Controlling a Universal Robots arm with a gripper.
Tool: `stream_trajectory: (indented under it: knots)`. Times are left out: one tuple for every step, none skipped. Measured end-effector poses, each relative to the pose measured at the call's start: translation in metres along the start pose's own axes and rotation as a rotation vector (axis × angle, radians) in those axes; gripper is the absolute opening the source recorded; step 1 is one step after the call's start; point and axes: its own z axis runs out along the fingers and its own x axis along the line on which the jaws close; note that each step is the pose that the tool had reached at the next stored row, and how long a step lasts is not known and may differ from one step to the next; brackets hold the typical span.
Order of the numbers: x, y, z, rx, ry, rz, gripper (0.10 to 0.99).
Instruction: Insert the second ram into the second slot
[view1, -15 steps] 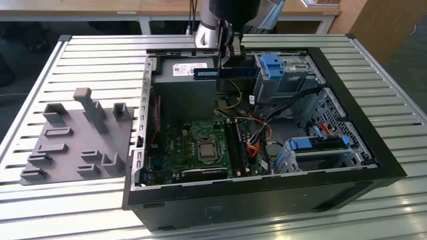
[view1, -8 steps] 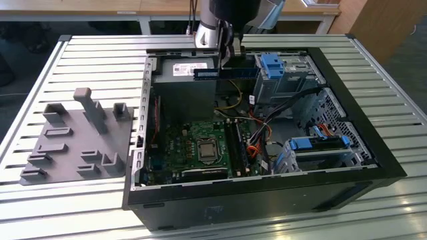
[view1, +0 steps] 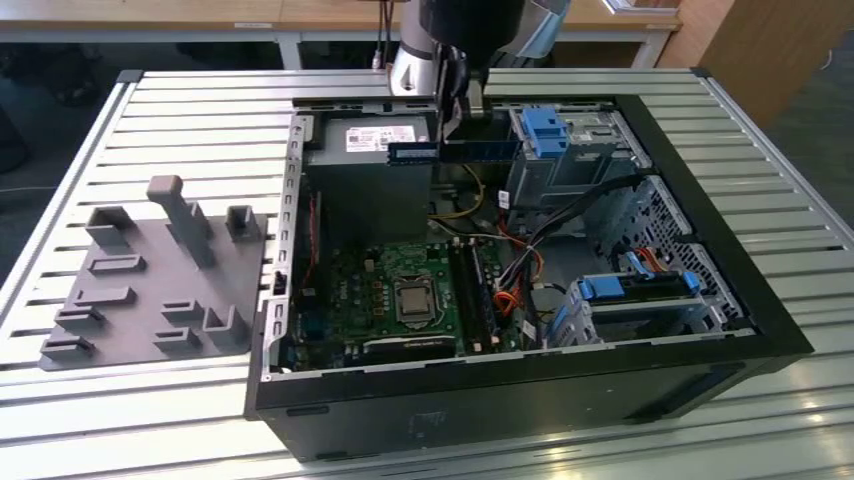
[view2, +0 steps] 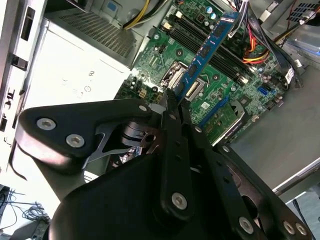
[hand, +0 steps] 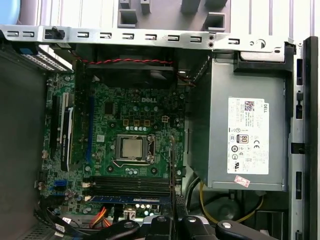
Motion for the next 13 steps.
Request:
stream_trajectory:
  knots:
    - [0.0010, 0.0000, 0.0000, 0.000, 0.0004, 0.000, 0.137]
    - [0.0021, 0.0000, 0.0000, 0.000, 0.0009, 0.000, 0.137]
    - [0.0035, 0.0001, -0.0001, 0.000, 0.0012, 0.000, 0.137]
    - [0.0052, 0.0001, -0.0001, 0.000, 0.0014, 0.000, 0.137]
    - [0.0073, 0.0002, -0.0001, 0.000, 0.0018, 0.000, 0.137]
    - [0.0095, 0.0002, -0.0002, 0.000, 0.0023, 0.000, 0.137]
    - [0.0125, 0.0003, -0.0001, 0.000, 0.0025, 0.000, 0.137]
    - [0.0154, 0.0004, -0.0001, 0.000, 0.0027, 0.000, 0.137]
    - [0.0184, 0.0005, -0.0001, 0.000, 0.0029, 0.000, 0.137]
    - [0.0209, 0.0005, -0.0002, 0.000, 0.0036, 0.000, 0.137]
    - [0.0236, 0.0006, -0.0002, 0.000, 0.0040, 0.000, 0.137]
    - [0.0264, 0.0007, -0.0002, 0.000, 0.0044, 0.000, 0.137]
    - [0.0295, 0.0008, -0.0002, 0.000, 0.0046, 0.000, 0.137]
